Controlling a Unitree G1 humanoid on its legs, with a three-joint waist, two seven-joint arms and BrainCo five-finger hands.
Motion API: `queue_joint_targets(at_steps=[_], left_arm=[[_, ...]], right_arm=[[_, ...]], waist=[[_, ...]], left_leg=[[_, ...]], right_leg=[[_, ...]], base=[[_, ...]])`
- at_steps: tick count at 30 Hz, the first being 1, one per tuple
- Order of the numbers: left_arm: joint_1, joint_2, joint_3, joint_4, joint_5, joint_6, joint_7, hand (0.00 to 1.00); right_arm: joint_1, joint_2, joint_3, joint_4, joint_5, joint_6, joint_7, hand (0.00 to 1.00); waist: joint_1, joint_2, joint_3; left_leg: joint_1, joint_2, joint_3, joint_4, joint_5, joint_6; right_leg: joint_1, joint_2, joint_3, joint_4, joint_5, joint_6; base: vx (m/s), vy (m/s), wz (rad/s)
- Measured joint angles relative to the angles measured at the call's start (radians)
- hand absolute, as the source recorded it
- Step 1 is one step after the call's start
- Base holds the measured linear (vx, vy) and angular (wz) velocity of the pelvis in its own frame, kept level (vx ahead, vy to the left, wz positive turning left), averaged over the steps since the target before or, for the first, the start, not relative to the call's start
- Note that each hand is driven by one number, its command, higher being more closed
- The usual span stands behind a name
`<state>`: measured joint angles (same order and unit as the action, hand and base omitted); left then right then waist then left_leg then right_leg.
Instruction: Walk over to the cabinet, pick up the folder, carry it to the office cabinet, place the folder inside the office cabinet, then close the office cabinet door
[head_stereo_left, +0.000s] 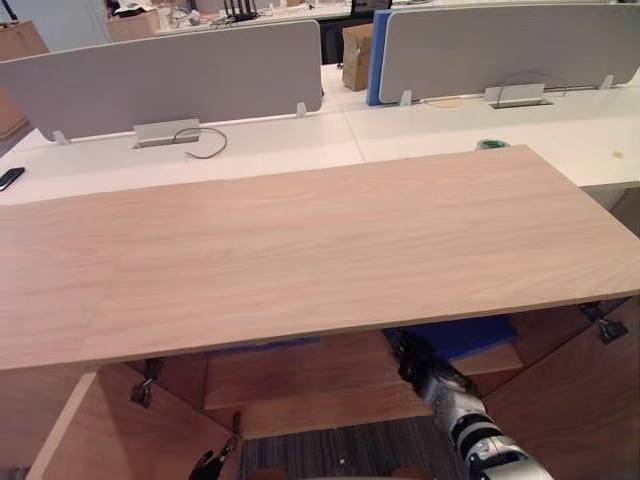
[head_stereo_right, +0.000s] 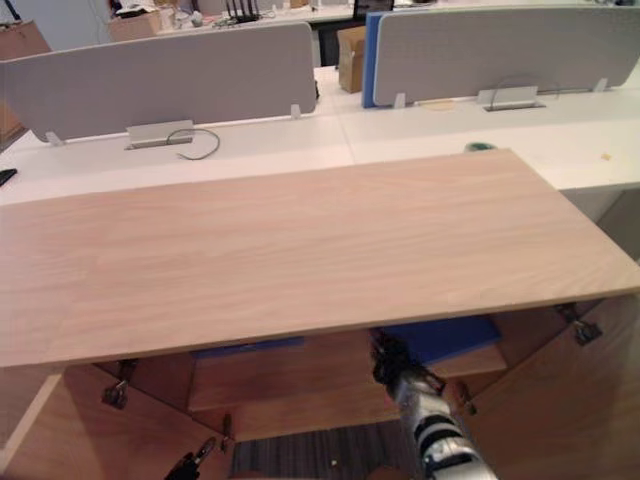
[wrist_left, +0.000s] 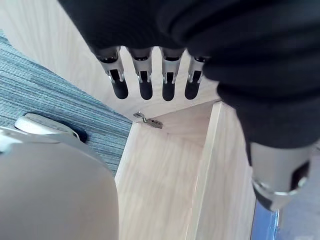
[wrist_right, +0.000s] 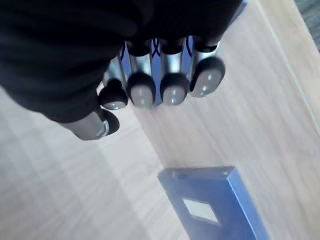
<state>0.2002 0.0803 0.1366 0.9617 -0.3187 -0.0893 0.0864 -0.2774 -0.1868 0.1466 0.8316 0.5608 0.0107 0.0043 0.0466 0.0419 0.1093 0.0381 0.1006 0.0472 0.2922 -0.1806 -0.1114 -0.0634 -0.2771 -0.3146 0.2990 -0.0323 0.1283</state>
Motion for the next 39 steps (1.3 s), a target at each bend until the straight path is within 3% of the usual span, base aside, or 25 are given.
queue_joint_targets(at_steps=[4, 7, 9, 11, 17, 21, 29, 34, 39], left_arm=[[0.01, 0.0, 0.007, 0.0, 0.004, 0.003, 0.004, 0.0], [0.017, -0.005, 0.025, -0.001, 0.018, 0.005, 0.008, 0.0], [0.021, -0.015, 0.051, -0.004, 0.043, 0.005, 0.017, 0.0], [0.02, 0.003, 0.06, -0.02, 0.05, 0.007, 0.028, 0.0], [0.018, -0.002, 0.06, -0.095, 0.082, 0.006, 0.029, 0.0], [0.018, -0.002, 0.068, -0.129, 0.082, 0.005, 0.028, 0.0], [-0.006, 0.011, 0.076, -0.139, 0.076, 0.002, 0.027, 0.0], [-0.048, 0.046, 0.072, -0.139, 0.033, -0.017, 0.028, 0.0], [-0.076, 0.073, 0.038, -0.129, -0.007, -0.02, 0.029, 0.0]], right_arm=[[0.066, 0.009, -0.061, -0.237, -0.097, -0.006, -0.047, 0.0], [0.16, 0.028, -0.18, -0.423, -0.244, -0.027, -0.107, 0.0], [0.202, 0.042, -0.258, -0.492, -0.37, -0.033, -0.175, 0.0], [0.221, 0.038, -0.309, -0.525, -0.477, -0.031, -0.231, 0.0], [0.244, 0.022, -0.431, -0.582, -0.677, 0.01, -0.304, 0.0], [0.224, -0.047, -0.454, -0.622, -0.789, 0.028, -0.322, 0.0], [0.065, -0.236, -0.503, -0.537, -0.937, 0.039, -0.352, 0.0], [-0.129, -0.382, -0.395, -0.347, -0.94, 0.047, -0.364, 0.0], [-0.234, -0.452, -0.327, -0.213, -0.94, 0.052, -0.359, 0.0]], waist=[[-0.005, -0.005, 0.003], [-0.015, -0.007, 0.016], [-0.032, 0.008, 0.02], [-0.054, -0.026, 0.049], [-0.071, -0.017, 0.099], [-0.084, -0.006, 0.136], [-0.091, 0.01, 0.228], [-0.088, 0.018, 0.298], [-0.084, 0.034, 0.333]], left_leg=[[0.0, 0.0, -0.001, 0.016, -0.002, 0.003], [-0.009, 0.011, -0.002, 0.086, -0.054, 0.007], [-0.04, 0.029, -0.006, 0.135, -0.081, 0.008], [-0.084, 0.013, -0.009, 0.245, -0.13, -0.001], [-0.207, 0.025, -0.032, 0.447, -0.219, -0.014], [-0.289, 0.029, -0.044, 0.576, -0.286, -0.018], [-0.413, 0.046, -0.053, 0.78, -0.387, -0.02], [-0.5, 0.044, -0.057, 0.885, -0.419, -0.012], [-0.608, 0.043, -0.083, 0.984, -0.44, -0.021]], right_leg=[[0.009, 0.0, 0.001, -0.003, 0.007, -0.001], [0.012, 0.004, 0.003, 0.01, -0.017, 0.005], [0.002, 0.002, -0.005, 0.056, -0.018, 0.006], [-0.062, -0.043, -0.003, 0.216, -0.116, 0.005], [-0.194, -0.072, 0.023, 0.43, -0.219, -0.003], [-0.279, -0.093, 0.049, 0.571, -0.29, -0.008], [-0.42, -0.11, 0.099, 0.771, -0.379, -0.019], [-0.517, -0.129, 0.132, 0.875, -0.407, -0.029], [-0.621, -0.142, 0.144, 0.975, -0.435, -0.045]], base=[[-0.09, -0.009, 0.0], [-0.1, 0.013, -0.09], [-0.05, 0.009, -0.11], [-0.04, -0.039, -0.02], [-0.02, -0.026, 0.02], [0.03, 0.008, 0.01], [0.02, 0.023, -0.05], [-0.04, 0.001, 0.0], [-0.03, -0.011, 0.07]])
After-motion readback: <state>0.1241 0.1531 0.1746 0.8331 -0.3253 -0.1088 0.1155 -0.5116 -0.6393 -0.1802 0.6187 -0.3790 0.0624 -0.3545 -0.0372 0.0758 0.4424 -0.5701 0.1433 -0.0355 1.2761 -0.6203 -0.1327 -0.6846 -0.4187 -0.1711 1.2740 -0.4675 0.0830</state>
